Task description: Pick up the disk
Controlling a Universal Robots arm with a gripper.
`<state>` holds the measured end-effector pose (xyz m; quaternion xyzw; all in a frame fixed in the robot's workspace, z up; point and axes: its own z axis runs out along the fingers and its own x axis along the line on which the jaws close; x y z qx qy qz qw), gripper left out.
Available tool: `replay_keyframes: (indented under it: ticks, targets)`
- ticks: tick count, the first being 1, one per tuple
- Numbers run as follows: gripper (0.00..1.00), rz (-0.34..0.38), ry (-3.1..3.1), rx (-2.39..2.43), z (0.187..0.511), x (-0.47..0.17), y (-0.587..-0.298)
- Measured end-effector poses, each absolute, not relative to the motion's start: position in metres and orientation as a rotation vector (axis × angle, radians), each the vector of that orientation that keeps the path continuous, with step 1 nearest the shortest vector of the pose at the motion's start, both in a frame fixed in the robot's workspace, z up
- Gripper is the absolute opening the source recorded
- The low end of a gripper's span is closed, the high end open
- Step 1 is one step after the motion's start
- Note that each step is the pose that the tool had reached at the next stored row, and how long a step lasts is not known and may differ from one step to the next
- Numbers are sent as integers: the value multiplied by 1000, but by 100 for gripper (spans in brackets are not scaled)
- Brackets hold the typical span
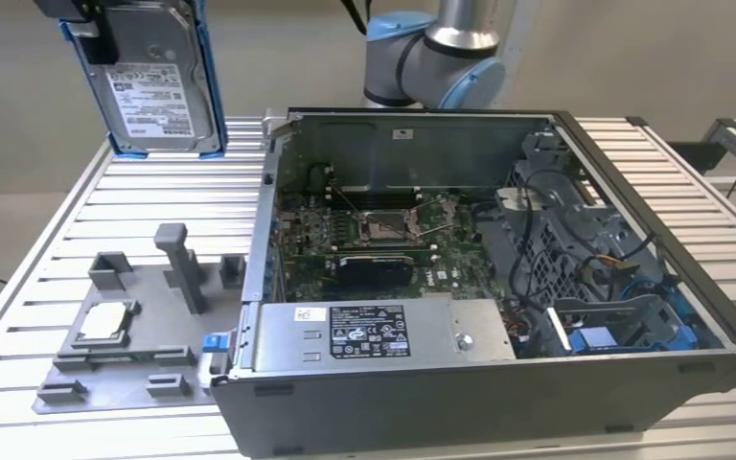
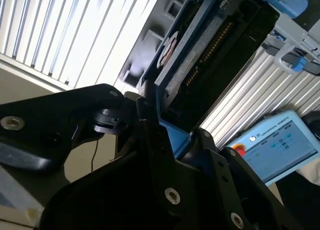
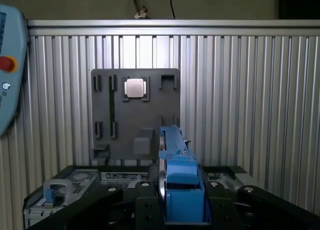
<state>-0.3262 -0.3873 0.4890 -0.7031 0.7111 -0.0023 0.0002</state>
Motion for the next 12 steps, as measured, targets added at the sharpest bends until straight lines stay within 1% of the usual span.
replay_keyframes:
  ticks: [12]
  targets:
    - [0, -6, 2234, -2209, 489, -272, -387]
